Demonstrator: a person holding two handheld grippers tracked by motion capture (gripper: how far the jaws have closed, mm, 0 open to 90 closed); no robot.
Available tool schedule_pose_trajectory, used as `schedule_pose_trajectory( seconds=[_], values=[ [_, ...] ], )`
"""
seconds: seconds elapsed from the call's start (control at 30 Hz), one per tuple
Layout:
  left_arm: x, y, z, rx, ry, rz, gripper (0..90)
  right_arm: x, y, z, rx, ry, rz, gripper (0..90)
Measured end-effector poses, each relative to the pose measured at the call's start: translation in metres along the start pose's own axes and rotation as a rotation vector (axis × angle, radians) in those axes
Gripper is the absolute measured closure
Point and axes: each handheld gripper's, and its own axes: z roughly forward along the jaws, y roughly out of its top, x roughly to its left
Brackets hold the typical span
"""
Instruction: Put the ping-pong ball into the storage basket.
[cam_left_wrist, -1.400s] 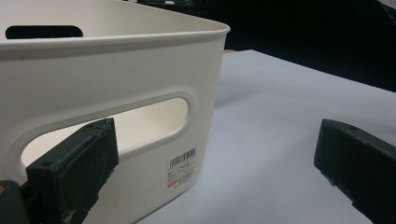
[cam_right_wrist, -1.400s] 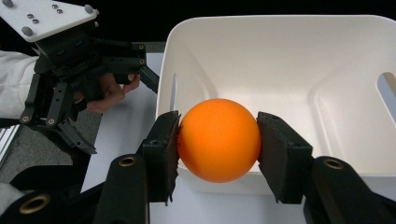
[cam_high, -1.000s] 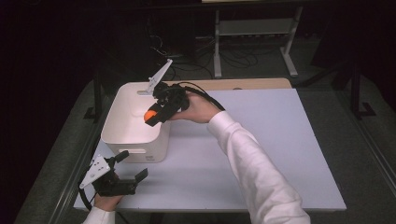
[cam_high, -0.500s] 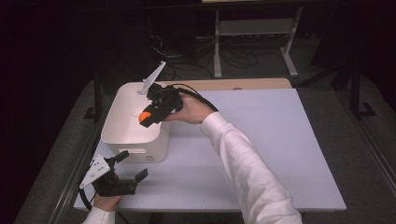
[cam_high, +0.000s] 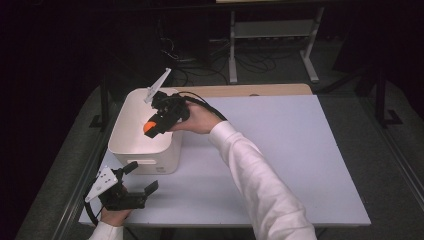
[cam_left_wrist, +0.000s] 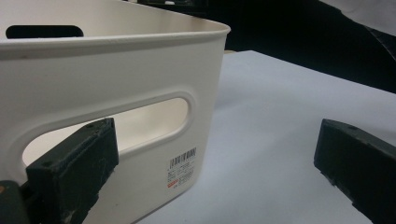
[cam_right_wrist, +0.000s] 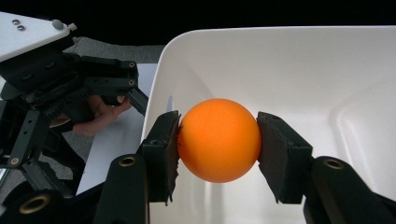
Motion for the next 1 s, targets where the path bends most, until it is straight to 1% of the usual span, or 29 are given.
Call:
schedule_pose_trajectory(
  seconds=[0.03,0.1,0.13,0.17,0.2,0.23,0.27,0.3,0.33,0.47,0.5,0.57,0.6,0.63,0.67,0.73,0.87,0.93,1.0],
  values=[
    [0.000,0.000,0.000,-0.001,0.000,-0.001,0.0,-0.001,0.000,0.002,-0.001,0.001,-0.009,49.2],
    [0.000,0.000,0.000,-0.001,0.000,0.000,0.0,0.000,0.001,0.004,0.006,0.008,0.006,49.2],
    [0.000,0.000,0.000,0.000,-0.001,-0.001,0.0,-0.001,0.001,0.006,0.004,0.007,-0.007,49.2],
    [0.000,0.000,0.001,-0.008,-0.002,-0.009,0.0,0.000,0.002,0.007,0.010,0.007,0.003,49.2],
    [0.000,0.000,0.000,0.001,-0.001,0.002,0.0,0.000,0.002,0.009,0.013,0.009,0.001,49.2],
    [-0.001,0.000,0.001,-0.013,-0.004,-0.014,0.0,-0.001,0.001,0.010,0.016,0.011,-0.009,49.2],
    [-0.001,0.000,0.001,-0.010,-0.004,-0.011,0.0,-0.001,0.001,0.012,0.025,0.016,0.003,49.2],
    [0.000,0.000,0.001,-0.008,-0.004,-0.009,0.0,-0.001,0.001,0.013,0.029,0.014,0.004,49.2],
    [0.000,0.000,0.001,-0.008,-0.003,-0.009,0.0,-0.002,0.001,0.016,0.025,0.014,-0.006,49.2],
    [0.000,0.000,0.001,-0.006,-0.004,-0.007,0.0,-0.004,0.001,0.020,0.038,0.013,-0.001,49.2],
    [0.000,0.000,0.001,-0.006,-0.004,-0.007,0.0,-0.004,0.001,0.021,0.040,0.013,0.010,49.2],
    [0.000,0.000,0.001,-0.006,-0.003,-0.007,0.0,-0.005,0.002,0.023,0.046,0.003,-0.006,49.0],
    [0.000,0.000,0.001,-0.008,-0.003,-0.008,0.0,-0.006,0.002,0.024,0.049,0.001,-0.002,48.5],
    [0.000,0.000,0.001,-0.008,-0.003,-0.008,0.0,-0.007,0.002,0.024,0.048,-0.001,0.004,45.1],
    [0.000,0.000,0.001,-0.007,-0.003,-0.008,0.0,-0.007,0.002,0.024,0.041,-0.005,0.024,40.8],
    [0.000,0.000,0.001,-0.007,-0.004,-0.008,0.0,-0.009,0.002,0.022,0.037,0.001,0.052,35.9],
    [0.000,0.000,0.001,-0.006,-0.003,-0.009,0.0,-0.012,0.000,0.017,0.031,-0.003,0.067,22.1],
    [-0.001,0.000,0.001,-0.006,-0.004,-0.009,0.0,-0.012,-0.001,0.014,0.040,-0.012,0.094,12.2],
    [-0.001,0.000,0.001,-0.007,-0.004,-0.010,0.0,-0.013,-0.002,0.010,0.029,-0.015,0.096,10.7]
  ],
)
